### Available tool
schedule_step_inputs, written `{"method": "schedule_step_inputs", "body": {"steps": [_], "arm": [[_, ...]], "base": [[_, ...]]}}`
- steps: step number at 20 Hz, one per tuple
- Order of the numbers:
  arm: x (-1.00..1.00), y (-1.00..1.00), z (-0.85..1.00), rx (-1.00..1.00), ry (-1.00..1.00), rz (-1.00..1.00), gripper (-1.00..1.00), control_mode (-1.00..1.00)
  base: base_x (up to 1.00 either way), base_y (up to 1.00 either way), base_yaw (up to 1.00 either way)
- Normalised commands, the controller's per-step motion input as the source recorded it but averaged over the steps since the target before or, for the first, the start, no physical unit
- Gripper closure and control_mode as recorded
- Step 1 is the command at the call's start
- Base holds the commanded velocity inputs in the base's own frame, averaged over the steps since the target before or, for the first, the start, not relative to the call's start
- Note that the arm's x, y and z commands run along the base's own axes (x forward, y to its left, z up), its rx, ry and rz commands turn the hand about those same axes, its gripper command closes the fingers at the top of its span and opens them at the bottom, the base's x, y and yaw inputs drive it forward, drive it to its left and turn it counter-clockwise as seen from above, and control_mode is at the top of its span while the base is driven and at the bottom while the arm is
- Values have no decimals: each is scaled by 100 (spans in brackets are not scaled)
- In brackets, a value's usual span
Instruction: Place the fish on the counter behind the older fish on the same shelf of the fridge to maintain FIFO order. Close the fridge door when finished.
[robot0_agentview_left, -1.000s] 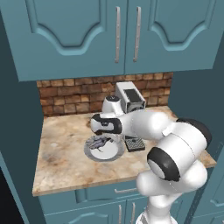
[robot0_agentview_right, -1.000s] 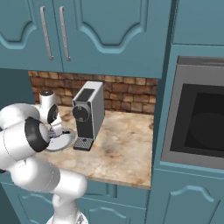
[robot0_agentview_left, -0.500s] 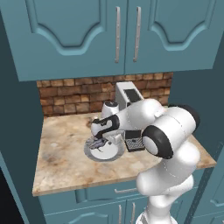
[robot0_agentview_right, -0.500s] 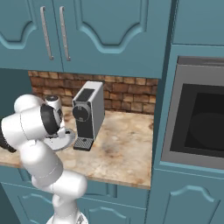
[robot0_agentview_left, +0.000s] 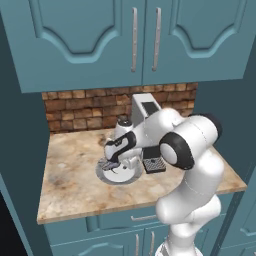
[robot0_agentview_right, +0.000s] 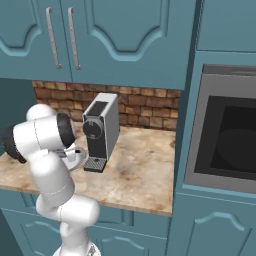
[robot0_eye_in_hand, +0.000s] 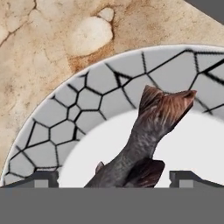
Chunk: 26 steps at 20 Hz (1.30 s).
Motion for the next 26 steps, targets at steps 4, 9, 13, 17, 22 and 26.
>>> {"method": "schedule_step_inputs", "body": {"steps": [4, 9, 13, 17, 22, 26], "arm": [[0, 8, -32, 0, 5, -3, 100, -100], [0, 8, -7, 0, 11, -1, 100, -100], [-39, -1, 28, 7, -3, -6, 100, -100], [-64, -15, 96, 11, -9, -7, 100, -100], [-77, -31, 86, 12, -2, -6, 100, -100], [-100, -70, 30, 11, -2, -12, 100, -100]], "base": [[0, 0, 0], [0, 0, 0], [0, 0, 0], [0, 0, 0], [0, 0, 0], [0, 0, 0]]}}
